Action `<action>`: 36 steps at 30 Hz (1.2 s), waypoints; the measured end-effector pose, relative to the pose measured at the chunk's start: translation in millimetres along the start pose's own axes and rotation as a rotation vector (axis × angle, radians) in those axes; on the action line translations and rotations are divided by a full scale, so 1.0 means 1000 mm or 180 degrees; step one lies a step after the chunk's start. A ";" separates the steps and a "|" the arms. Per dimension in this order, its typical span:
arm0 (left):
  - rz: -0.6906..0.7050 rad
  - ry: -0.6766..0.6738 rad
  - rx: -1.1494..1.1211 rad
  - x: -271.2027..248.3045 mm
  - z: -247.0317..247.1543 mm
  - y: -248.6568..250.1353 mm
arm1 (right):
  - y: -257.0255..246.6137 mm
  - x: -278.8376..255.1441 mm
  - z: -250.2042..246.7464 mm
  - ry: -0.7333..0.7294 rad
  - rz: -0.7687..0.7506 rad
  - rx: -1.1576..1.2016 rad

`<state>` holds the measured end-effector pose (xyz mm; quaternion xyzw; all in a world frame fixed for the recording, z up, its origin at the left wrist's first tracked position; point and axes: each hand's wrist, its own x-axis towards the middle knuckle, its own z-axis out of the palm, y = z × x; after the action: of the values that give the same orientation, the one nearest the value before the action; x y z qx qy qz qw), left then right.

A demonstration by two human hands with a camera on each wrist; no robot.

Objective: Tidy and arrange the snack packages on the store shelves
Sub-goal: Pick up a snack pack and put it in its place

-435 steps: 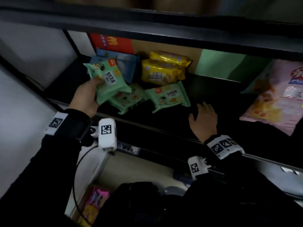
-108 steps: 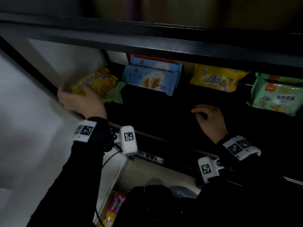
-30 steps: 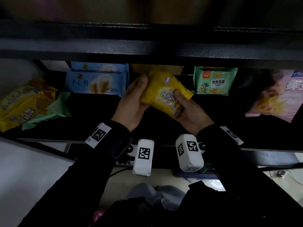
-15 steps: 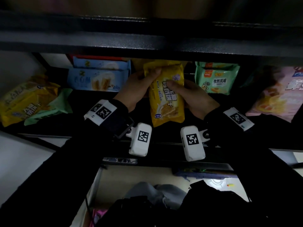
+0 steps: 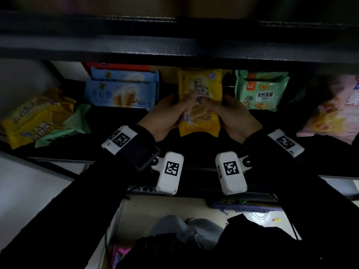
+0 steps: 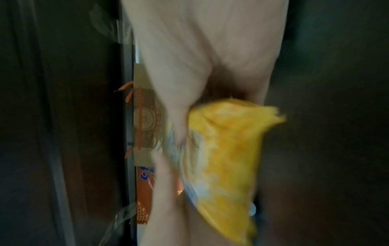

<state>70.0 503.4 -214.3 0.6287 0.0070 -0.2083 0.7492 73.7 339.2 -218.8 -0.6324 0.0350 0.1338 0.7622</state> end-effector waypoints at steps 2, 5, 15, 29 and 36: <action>-0.0137 -0.0220 0.0210 -0.001 -0.002 -0.003 | -0.001 0.001 0.000 0.0108 0.0042 0.0022; -0.0163 -0.0089 0.0405 0.000 -0.006 -0.005 | -0.001 -0.003 -0.004 -0.0276 0.0396 -0.0332; -0.0018 -0.0283 0.0741 -0.008 -0.010 -0.006 | -0.012 -0.009 -0.011 -0.0311 0.0793 -0.0247; 0.0291 -0.0388 0.0904 -0.017 -0.019 -0.001 | -0.012 -0.019 -0.034 -0.0901 0.0502 -0.0327; 0.0220 -0.0615 0.0996 -0.020 -0.026 -0.002 | -0.014 -0.016 -0.037 -0.1000 0.0512 -0.0380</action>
<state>58.1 534.0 -216.7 0.7145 -0.1190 -0.2403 0.6462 65.9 298.7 -209.0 -0.6429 -0.0421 0.2933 0.7063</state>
